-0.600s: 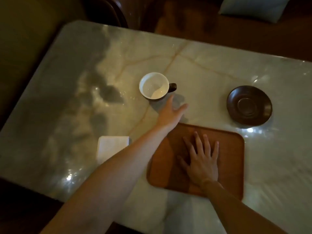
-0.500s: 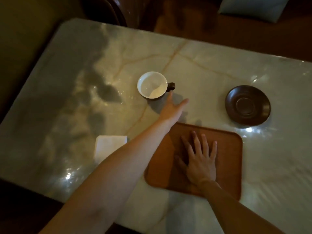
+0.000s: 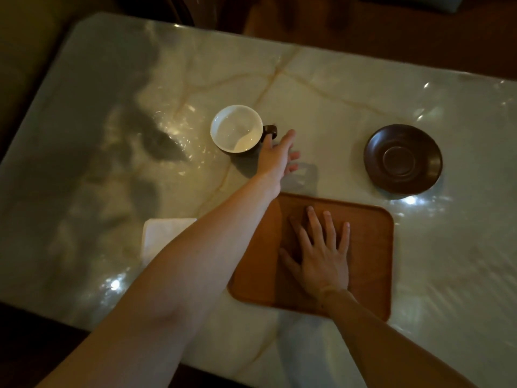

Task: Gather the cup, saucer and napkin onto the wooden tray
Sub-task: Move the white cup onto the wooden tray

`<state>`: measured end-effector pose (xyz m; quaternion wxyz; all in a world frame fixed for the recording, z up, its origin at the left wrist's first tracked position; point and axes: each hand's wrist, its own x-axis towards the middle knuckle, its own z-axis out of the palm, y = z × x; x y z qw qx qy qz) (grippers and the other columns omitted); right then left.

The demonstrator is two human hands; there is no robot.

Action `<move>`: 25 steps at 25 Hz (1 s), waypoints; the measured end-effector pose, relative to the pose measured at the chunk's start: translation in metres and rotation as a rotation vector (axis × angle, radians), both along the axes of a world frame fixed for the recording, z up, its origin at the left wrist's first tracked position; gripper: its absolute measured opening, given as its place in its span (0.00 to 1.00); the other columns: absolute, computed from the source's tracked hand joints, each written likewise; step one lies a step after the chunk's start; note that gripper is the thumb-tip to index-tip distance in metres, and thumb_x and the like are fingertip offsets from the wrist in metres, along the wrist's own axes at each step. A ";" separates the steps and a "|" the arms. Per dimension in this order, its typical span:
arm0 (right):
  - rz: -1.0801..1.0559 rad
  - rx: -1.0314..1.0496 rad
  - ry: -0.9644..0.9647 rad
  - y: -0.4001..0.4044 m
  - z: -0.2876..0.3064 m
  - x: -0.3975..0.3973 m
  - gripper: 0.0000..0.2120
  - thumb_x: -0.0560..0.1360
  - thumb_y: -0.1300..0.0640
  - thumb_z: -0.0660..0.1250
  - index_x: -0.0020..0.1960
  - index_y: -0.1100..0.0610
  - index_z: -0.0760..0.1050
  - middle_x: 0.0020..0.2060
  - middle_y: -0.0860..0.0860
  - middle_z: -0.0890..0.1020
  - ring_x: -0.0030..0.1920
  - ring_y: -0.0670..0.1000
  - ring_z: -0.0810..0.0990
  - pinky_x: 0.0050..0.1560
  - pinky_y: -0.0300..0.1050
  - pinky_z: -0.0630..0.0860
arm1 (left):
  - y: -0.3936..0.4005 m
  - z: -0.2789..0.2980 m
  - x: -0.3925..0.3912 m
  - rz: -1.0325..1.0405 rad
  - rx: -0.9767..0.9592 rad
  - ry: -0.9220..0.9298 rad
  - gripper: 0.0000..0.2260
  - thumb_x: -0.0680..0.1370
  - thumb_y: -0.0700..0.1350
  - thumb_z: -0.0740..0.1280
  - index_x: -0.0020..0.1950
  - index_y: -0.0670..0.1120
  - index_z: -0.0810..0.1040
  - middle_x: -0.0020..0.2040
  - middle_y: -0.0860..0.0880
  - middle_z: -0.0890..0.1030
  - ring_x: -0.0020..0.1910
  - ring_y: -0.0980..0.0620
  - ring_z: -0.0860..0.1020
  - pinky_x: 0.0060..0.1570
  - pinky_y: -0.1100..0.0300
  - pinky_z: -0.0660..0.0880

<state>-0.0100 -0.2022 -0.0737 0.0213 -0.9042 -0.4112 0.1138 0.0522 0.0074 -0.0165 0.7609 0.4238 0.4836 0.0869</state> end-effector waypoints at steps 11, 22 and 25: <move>-0.014 0.018 -0.005 0.001 0.001 0.000 0.33 0.74 0.30 0.50 0.76 0.42 0.56 0.77 0.52 0.58 0.77 0.61 0.52 0.73 0.69 0.44 | 0.001 -0.002 -0.047 0.204 -0.016 0.088 0.09 0.81 0.51 0.60 0.51 0.47 0.76 0.50 0.50 0.79 0.36 0.54 0.82 0.28 0.62 0.76; -0.015 0.034 -0.047 0.001 -0.005 -0.001 0.34 0.73 0.29 0.50 0.76 0.41 0.55 0.77 0.51 0.57 0.77 0.61 0.53 0.73 0.68 0.42 | 0.018 0.010 -0.102 0.181 0.186 0.189 0.08 0.80 0.48 0.63 0.44 0.48 0.79 0.44 0.50 0.80 0.34 0.54 0.75 0.24 0.64 0.71; -0.018 0.040 -0.056 0.001 -0.007 0.000 0.34 0.74 0.29 0.49 0.76 0.40 0.54 0.77 0.51 0.56 0.77 0.60 0.53 0.73 0.67 0.42 | 0.019 0.013 -0.108 0.150 0.219 0.163 0.08 0.80 0.47 0.64 0.47 0.46 0.79 0.45 0.51 0.81 0.36 0.54 0.74 0.24 0.66 0.69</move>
